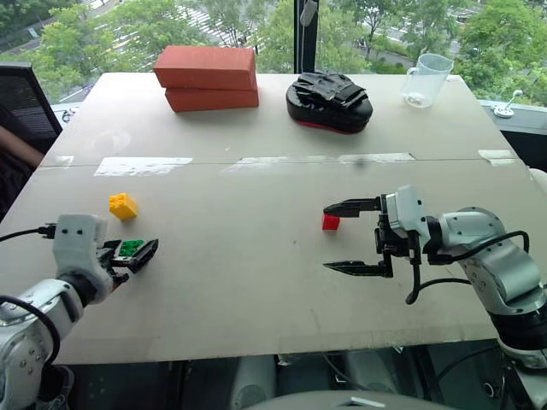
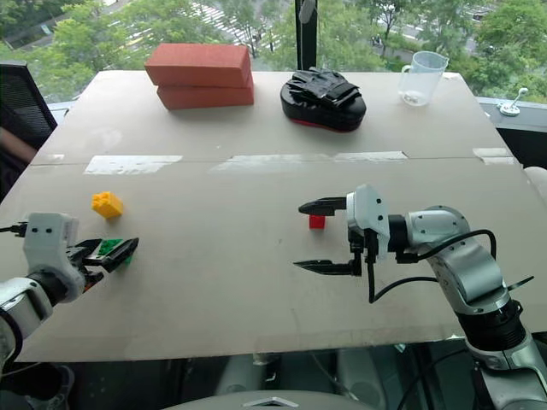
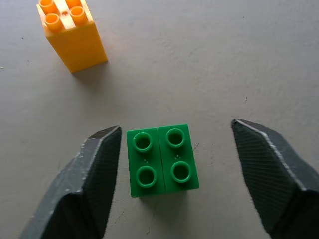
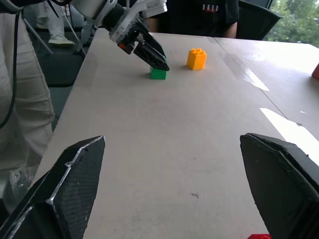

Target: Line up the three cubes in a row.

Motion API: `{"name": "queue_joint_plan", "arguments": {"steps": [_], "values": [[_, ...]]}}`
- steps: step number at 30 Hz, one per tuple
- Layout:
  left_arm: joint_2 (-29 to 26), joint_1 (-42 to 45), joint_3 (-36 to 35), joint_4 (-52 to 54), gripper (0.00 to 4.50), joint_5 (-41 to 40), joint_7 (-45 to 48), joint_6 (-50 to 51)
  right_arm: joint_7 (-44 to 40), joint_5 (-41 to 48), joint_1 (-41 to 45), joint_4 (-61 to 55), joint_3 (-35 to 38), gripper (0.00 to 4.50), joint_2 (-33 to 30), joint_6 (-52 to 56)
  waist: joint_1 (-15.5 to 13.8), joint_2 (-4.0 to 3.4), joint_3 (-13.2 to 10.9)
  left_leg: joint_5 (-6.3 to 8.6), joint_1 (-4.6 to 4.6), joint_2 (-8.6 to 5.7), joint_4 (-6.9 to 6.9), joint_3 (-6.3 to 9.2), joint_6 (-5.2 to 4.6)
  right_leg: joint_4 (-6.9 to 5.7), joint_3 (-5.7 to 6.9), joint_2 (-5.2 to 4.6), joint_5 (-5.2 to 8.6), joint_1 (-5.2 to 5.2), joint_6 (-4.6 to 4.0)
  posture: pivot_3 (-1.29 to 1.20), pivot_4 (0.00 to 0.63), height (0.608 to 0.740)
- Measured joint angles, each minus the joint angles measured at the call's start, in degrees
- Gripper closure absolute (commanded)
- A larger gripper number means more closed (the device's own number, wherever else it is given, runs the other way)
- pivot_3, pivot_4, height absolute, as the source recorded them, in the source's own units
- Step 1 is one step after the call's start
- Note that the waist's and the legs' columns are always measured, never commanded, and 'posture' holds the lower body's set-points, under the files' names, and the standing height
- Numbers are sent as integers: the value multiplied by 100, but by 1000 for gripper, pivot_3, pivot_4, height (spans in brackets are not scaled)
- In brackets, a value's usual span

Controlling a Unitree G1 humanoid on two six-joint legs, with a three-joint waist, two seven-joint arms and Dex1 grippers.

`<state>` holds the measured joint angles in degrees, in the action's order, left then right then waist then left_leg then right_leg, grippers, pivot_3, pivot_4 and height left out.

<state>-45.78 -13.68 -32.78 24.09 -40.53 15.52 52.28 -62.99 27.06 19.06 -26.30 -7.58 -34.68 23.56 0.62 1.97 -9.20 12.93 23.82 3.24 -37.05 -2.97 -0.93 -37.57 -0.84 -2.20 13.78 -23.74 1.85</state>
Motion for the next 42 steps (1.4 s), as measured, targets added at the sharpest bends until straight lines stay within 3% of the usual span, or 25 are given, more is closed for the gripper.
{"name": "queue_joint_plan", "arguments": {"steps": [2,7,10,14,17,18,21,26,35,42], "values": [[-74,21,52,-117,3236,135,104,-38,117,33,-126,-131,24,19,-64,92,3,0,0,1,0,1,2,0,1,2,0,-3,0,0,0,0,150,740],[-174,214,231,-369,3221,394,598,-292,457,201,-314,-470,188,19,-117,309,-2,-1,-2,1,-3,0,-2,0,1,0,4,-35,1,0,-1,0,150,740],[-263,904,605,-439,3221,458,1516,-1118,731,227,-534,-655,301,19,-151,395,-123,12,-2,3,2,-4,-9,8,5,0,26,-46,0,-2,-2,0,150,740],[-760,2180,1584,-639,3221,228,3238,-1378,1111,252,-970,-951,658,19,-162,376,-197,11,-2,1,9,-18,-9,2,0,9,31,-45,0,1,-2,0,150,740],[-896,3169,2689,-1352,3221,630,4535,-1923,1325,285,-1359,-1106,968,19,-110,244,-131,5,-5,2,11,-35,-6,-13,-8,19,20,-27,1,5,2,0,150,740],[-771,3835,3355,-2055,3221,1043,5117,-2286,1425,425,-1556,-1192,1172,19,-133,322,-134,4,-6,4,13,-40,-7,-31,-12,18,18,-12,1,5,5,0,150,740],[-289,4875,4170,-3297,3221,1678,5914,-2950,1563,504,-1956,-1412,1427,19,-393,548,-174,9,-10,4,19,-29,-17,-32,-12,12,23,7,4,5,9,0,150,740],[491,5873,4933,-5357,3221,2621,6895,-4399,1779,682,-2706,-1788,1838,19,-599,872,-122,17,-13,4,27,-14,-25,-32,-12,16,9,27,0,1,17,0,150,740],[1221,6656,5150,-6857,3221,3497,7226,-5651,1840,891,-3446,-2021,2194,19,-670,877,-139,20,-13,4,37,-18,-40,-21,-13,13,7,28,-10,3,35,0,150,740],[1535,6965,5130,-7317,3221,3772,7208,-5829,1867,915,-3528,-2060,2210,19,-673,849,-141,22,-12,4,45,-23,-48,2,-13,3,15,31,-10,4,36,0,150,740]]}}
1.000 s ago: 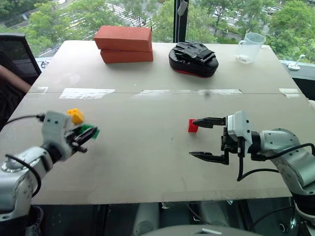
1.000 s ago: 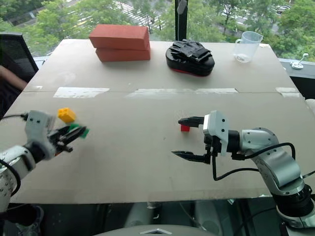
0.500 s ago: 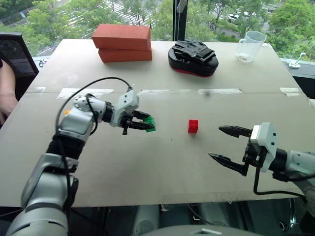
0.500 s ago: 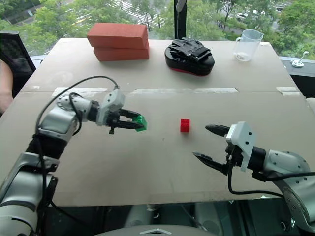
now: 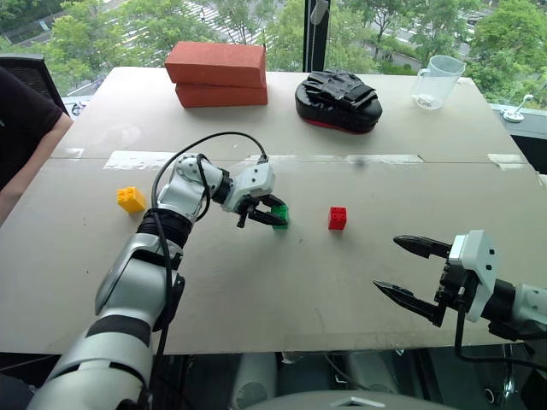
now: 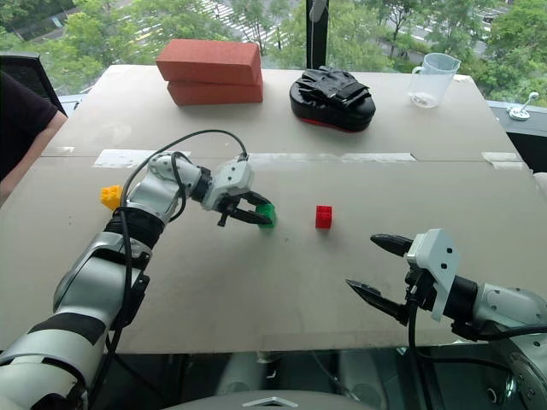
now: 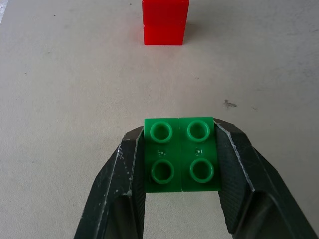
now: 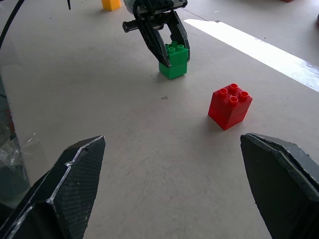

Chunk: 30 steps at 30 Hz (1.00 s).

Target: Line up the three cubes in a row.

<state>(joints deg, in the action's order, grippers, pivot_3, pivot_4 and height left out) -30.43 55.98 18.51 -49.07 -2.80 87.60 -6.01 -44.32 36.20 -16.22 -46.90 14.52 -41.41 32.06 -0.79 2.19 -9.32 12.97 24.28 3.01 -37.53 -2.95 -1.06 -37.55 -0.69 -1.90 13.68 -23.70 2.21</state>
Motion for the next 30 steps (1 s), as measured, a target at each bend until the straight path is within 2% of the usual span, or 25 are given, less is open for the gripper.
{"name": "queue_joint_plan", "arguments": {"steps": [8,10,11,15,19,23,24,26,28,30], "values": [[203,211,-46,-412,3221,176,0,-210,168,25,-218,-206,-2,19,27,-56,-5,1,1,0,4,-3,-9,13,0,-6,11,0,0,3,1,0,150,740],[227,238,-48,-471,2159,214,2,-280,203,36,-247,-206,-2,19,27,-56,-5,1,1,0,5,-3,-14,14,0,-6,11,0,0,7,1,0,150,740],[257,242,-48,-533,1875,257,-5,-323,221,47,-260,-208,-1,19,26,-56,-5,1,1,0,6,-3,-19,14,0,-7,10,0,0,8,1,0,150,740],[308,238,-84,-649,67,277,33,-365,242,113,-329,-287,-1,19,19,-55,3,1,1,0,27,0,-35,25,0,-9,18,3,-1,-1,1,0,150,740],[109,145,-419,-283,67,89,101,-191,262,171,-314,-353,2,19,10,-57,28,0,1,0,31,4,-39,26,0,-10,18,7,-1,-3,1,0,150,740],[-790,-657,-1307,1678,67,-781,62,1392,206,223,44,-283,-93,19,-12,-108,173,-1,1,0,23,18,-38,40,0,-16,14,11,-1,-4,0,0,150,740],[-1103,-1123,-1723,2451,67,-1069,-218,2061,167,236,256,-188,-180,19,-4,-124,219,-2,0,0,11,25,-35,41,0,-20,0,10,-1,-2,0,0,150,740],[-1400,-1640,-2240,3240,67,-1356,-694,2870,101,236,458,-25,-309,19,1,-146,216,-3,1,0,4,23,-33,44,0,-27,2,8,1,1,2,0,150,740],[-1526,-2220,-2838,3940,67,-1587,-1353,3574,35,230,697,140,-481,19,14,-174,174,-4,0,0,-5,24,-33,42,1,-29,0,5,2,7,4,0,150,740],[-1460,-2821,-3592,4441,67,-1546,-2421,4009,-61,218,1045,365,-692,19,83,-244,157,-2,0,0,-20,25,-33,34,1,-29,-5,0,11,17,20,0,150,740]]}}
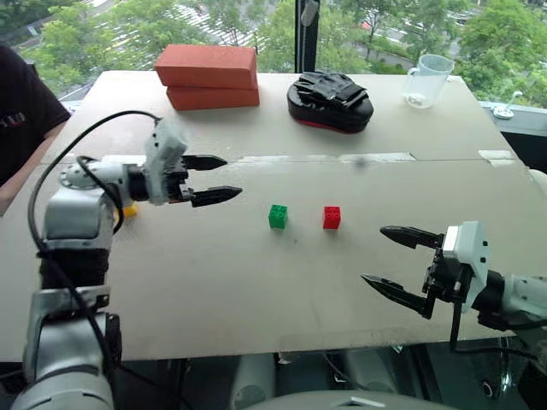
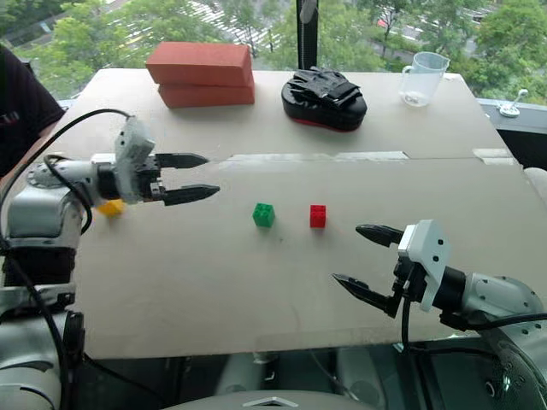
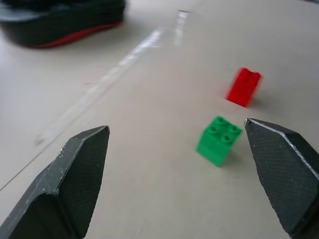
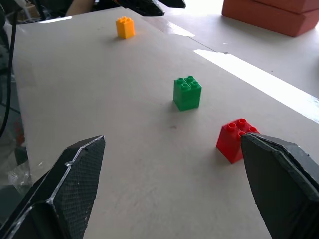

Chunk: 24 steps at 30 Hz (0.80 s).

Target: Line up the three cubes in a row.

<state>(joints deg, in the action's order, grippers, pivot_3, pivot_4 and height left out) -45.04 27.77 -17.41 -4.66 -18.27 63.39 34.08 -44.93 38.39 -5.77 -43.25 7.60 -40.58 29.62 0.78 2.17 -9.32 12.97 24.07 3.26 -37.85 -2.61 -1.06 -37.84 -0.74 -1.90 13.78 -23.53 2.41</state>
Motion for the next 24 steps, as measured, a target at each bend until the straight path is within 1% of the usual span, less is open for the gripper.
{"name": "queue_joint_plan", "arguments": {"steps": [1,3,4,6,7,10,14,20,21,22,24], "values": [[121,-217,-404,136,67,167,-708,199,-59,-6,177,128,-113,19,50,-32,-2,1,0,0,-11,0,0,-2,0,-1,-3,-2,0,9,1,0,150,740],[448,-623,-1374,433,67,665,-2527,818,-225,-37,542,432,-440,19,121,-107,-11,19,2,0,-23,-4,0,-1,0,-2,-1,0,0,19,6,0,150,740],[556,-793,-1590,620,67,786,-2983,1002,-281,-48,655,519,-537,19,129,-113,-31,24,5,0,-24,-3,-1,1,0,-3,2,-2,-2,22,2,0,150,740],[716,-958,-1712,879,67,866,-3447,1207,-362,-70,769,635,-627,19,142,-121,-118,28,7,0,-24,-7,-1,-4,0,0,4,-8,-12,26,-16,0,150,740],[910,-1026,-1775,1097,67,928,-3773,1346,-431,-74,877,712,-697,19,144,-126,-158,28,7,0,-26,-8,-1,-3,0,-1,0,-13,-12,27,-17,0,150,740],[1295,-1090,-1769,1260,67,1020,-4427,1554,-598,-74,1076,851,-762,19,146,-140,-197,32,9,0,-24,-11,-2,-5,0,0,4,-13,-13,28,-18,0,150,740],[1470,-1036,-1634,1226,67,996,-4692,1557,-699,-73,1121,885,-762,19,120,-139,-158,33,10,0,-28,-9,3,-4,1,-2,4,-10,-13,27,-20,0,150,740],[1542,-612,-1330,116,67,970,-4929,963,-719,-73,1134,886,-757,19,39,-120,-148,33,10,0,-31,-12,5,-7,1,-1,1,-7,-13,27,-21,0,150,740],[1540,-539,-1304,-87,598,978,-4982,832,-713,-72,1124,880,-750,19,29,-119,-149,33,10,0,-30,-12,5,-8,1,0,1,-7,-14,27,-21,0,150,740],[1539,-507,-1276,-241,874,983,-5017,710,-706,-70,1108,868,-734,19,20,-115,-148,33,10,0,-30,-11,5,-10,1,0,0,-9,-14,27,-20,0,150,740],[1538,-469,-1196,-495,1860,993,-5057,519,-694,-68,1081,846,-696,19,-7,-111,-150,33,10,1,-28,-11,6,-10,1,3,0,-11,-14,26,-20,0,150,740]]}}
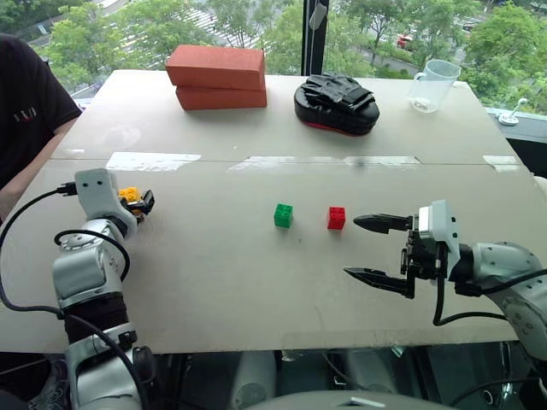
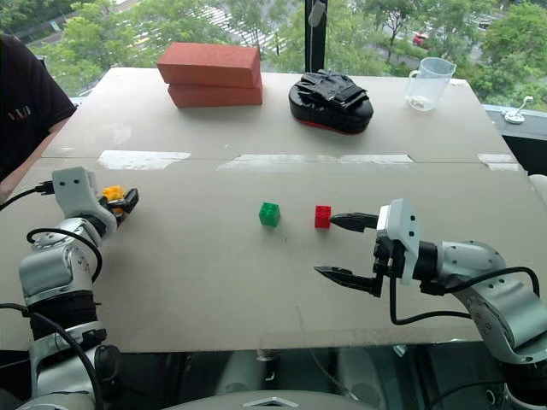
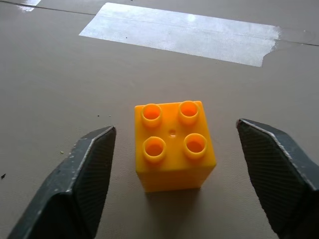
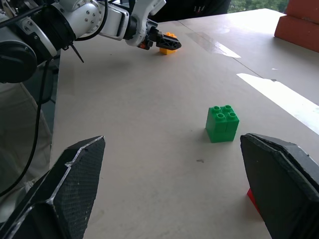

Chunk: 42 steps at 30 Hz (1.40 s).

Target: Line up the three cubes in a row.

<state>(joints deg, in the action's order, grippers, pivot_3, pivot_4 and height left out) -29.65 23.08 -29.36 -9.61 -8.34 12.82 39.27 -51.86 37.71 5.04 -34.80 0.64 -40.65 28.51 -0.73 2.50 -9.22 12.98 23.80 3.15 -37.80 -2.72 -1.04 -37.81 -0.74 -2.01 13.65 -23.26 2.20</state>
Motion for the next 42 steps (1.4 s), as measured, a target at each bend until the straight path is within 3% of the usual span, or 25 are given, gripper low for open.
{"name": "queue_joint_plan", "arguments": {"steps": [2,3,9,15,18,22,28,42], "values": [[-2,24,87,-278,2918,15,-10,-249,21,4,-53,-21,42,19,-21,2,-1,0,0,0,1,1,1,0,0,2,1,0,0,0,0,0,150,740],[-25,31,133,-397,3241,19,-3,-431,50,8,-125,-36,51,19,-34,6,-4,1,0,0,1,2,1,1,0,2,2,-1,0,0,0,0,150,740],[-351,-84,527,-616,3183,-44,796,-1421,240,50,-407,-275,231,19,-64,20,-5,0,0,0,1,7,3,0,1,0,2,-7,12,-2,-21,0,150,740],[-1158,344,1846,-609,3183,-1074,4784,-1827,334,60,-796,-481,378,19,-183,18,-18,-3,-1,0,6,2,3,-5,0,3,3,-18,14,-6,-26,0,150,740],[-1385,1196,2623,-1439,3183,-899,6294,-2519,275,76,-931,-491,596,19,-268,-3,-10,-6,-1,0,4,-8,2,-18,-1,3,3,-3,14,-6,-25,0,150,740],[-1367,2275,3488,-3098,3183,-190,7515,-3788,183,196,-1079,-547,867,19,-382,-3,12,-7,-1,0,10,-8,3,-28,-1,5,-1,14,15,-10,-26,0,150,740],[-1223,3092,4173,-4832,3183,373,7931,-5157,331,367,-1190,-856,978,19,-397,30,5,-7,-1,0,55,-5,3,-16,-2,8,8,23,2,-42,0,0,150,740],[-1015,3331,4397,-5652,3183,496,7944,-5982,608,436,-1521,-1146,1169,19,-409,132,-5,-6,-1,2,89,-5,-49,2,-6,2,21,19,0,-46,2,0,150,740]]}}
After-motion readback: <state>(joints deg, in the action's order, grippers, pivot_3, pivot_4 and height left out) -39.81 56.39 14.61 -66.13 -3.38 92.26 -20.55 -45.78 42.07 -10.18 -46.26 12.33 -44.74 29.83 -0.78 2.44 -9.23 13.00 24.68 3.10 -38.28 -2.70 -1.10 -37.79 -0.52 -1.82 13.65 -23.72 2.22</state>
